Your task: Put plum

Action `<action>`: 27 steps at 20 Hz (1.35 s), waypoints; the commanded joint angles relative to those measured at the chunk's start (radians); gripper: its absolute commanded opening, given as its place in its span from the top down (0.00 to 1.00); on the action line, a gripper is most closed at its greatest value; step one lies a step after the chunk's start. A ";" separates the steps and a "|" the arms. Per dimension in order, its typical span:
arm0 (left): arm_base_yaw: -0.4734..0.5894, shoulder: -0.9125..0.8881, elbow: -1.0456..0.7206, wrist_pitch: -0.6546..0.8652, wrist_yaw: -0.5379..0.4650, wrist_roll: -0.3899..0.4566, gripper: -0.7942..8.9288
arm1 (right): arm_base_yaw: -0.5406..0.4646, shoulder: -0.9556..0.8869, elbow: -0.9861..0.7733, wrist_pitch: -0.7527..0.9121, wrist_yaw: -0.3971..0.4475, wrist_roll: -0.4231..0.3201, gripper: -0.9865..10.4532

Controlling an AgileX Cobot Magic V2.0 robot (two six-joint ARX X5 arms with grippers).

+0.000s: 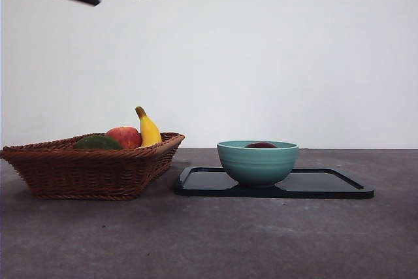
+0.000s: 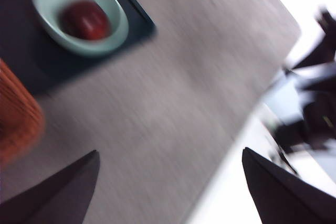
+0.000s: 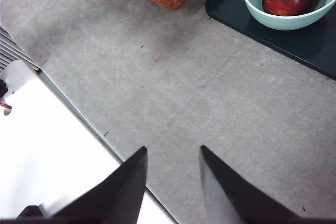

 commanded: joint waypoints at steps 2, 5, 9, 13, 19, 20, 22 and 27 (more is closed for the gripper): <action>-0.033 0.094 0.137 0.027 -0.133 -0.111 0.47 | 0.006 0.003 0.007 0.009 -0.001 0.011 0.77; -0.053 0.189 0.245 0.021 -0.166 -0.136 0.47 | 0.006 0.003 0.007 0.009 -0.001 0.013 0.77; -0.090 0.336 0.383 0.019 -0.211 -0.152 0.47 | 0.006 0.003 0.007 0.008 -0.002 0.013 0.77; -0.134 0.548 0.554 0.019 -0.268 -0.153 0.47 | 0.006 0.002 0.007 -0.011 -0.002 0.013 0.77; -0.183 0.821 0.784 -0.006 -0.358 -0.153 0.47 | 0.006 -0.031 0.008 -0.069 -0.001 0.013 0.77; -0.192 0.869 0.827 -0.023 -0.375 -0.153 0.47 | 0.006 -0.049 0.008 -0.077 -0.001 0.014 0.77; -0.208 0.949 0.897 -0.053 -0.407 -0.151 0.47 | 0.006 -0.082 0.008 -0.089 -0.001 0.023 0.77; -0.238 1.092 0.970 -0.089 -0.452 -0.150 0.47 | 0.006 -0.132 0.008 -0.120 -0.001 0.045 0.77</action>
